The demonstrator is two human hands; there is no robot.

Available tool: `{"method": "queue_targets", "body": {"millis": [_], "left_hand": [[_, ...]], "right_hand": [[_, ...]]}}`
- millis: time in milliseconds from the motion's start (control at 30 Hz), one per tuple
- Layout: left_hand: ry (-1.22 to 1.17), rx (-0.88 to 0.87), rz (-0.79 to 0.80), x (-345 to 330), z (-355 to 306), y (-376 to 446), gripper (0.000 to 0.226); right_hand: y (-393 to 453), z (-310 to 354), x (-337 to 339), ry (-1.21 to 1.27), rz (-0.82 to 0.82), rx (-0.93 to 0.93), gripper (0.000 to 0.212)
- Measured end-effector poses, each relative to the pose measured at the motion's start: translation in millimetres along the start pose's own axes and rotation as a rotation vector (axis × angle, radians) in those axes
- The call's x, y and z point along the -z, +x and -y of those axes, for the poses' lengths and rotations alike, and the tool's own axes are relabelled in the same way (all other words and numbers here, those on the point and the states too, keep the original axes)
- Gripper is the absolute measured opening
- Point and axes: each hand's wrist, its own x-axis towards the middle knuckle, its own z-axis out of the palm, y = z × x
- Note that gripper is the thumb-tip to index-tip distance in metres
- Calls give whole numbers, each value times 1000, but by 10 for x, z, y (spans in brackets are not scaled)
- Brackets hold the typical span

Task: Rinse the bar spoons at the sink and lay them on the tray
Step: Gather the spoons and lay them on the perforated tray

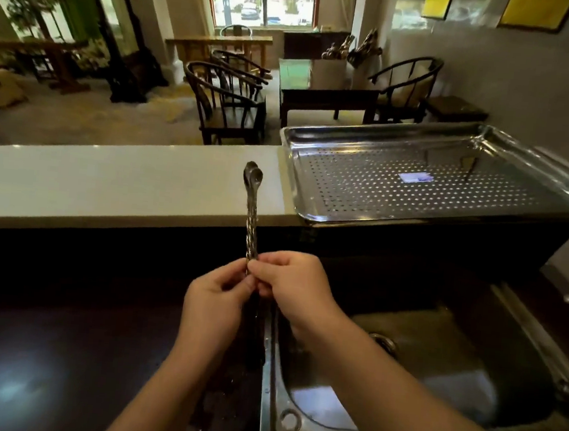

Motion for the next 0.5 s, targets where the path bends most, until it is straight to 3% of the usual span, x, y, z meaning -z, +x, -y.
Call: {"method": "queue_targets", "body": {"millis": [300,500], "left_hand": [[202,-191,68,-989,-998,318,22],[277,-131,94,-1618,-1143,490,22]], "right_hand": [[180,1114,951,37,-19,148,7],[355,1355,1516,22,-76,101,10]]}}
